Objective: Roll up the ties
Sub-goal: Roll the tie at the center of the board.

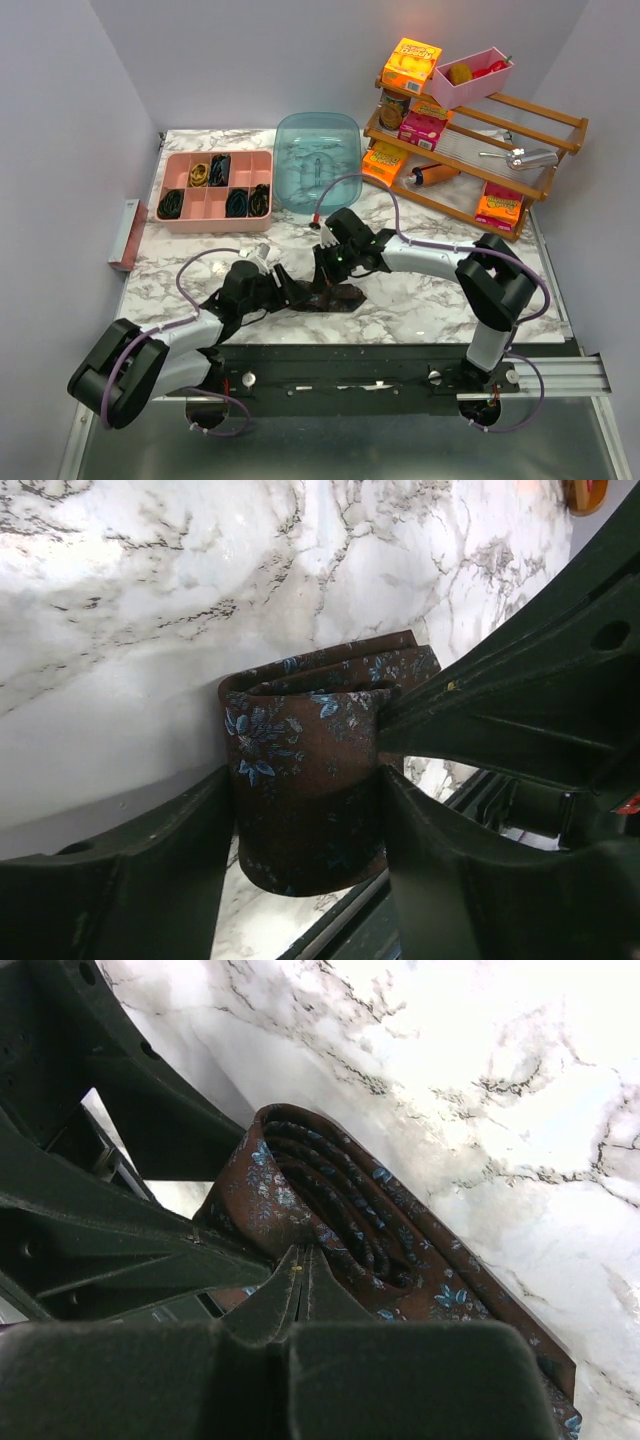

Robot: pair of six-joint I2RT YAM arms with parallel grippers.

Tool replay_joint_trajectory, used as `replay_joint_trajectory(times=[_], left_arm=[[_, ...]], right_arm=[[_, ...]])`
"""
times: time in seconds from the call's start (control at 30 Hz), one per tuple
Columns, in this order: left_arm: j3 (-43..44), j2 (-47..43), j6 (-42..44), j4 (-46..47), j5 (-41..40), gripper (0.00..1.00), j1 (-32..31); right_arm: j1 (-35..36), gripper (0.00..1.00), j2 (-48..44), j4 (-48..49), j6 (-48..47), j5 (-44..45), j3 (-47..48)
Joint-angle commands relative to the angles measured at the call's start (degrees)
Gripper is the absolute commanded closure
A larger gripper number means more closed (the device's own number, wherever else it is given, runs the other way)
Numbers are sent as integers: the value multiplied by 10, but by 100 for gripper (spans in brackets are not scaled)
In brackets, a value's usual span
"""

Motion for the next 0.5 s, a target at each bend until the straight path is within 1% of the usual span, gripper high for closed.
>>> replay_joint_trajectory(times=[0.0, 0.1, 0.17, 0.33, 0.47], left_arm=[[-6, 16, -7, 53, 16, 43, 2], [3, 19, 2, 42, 11, 48, 2], [15, 14, 10, 18, 6, 51, 2], [43, -13, 41, -57, -22, 51, 2], [78, -32, 68, -145, -46, 51, 2]], right_arm=[[4, 100, 15, -1, 3, 17, -12], [4, 100, 8, -2, 4, 21, -10], [4, 100, 2, -3, 2, 23, -9], [4, 100, -16, -8, 1, 32, -9], [4, 99, -29, -15, -2, 43, -13]])
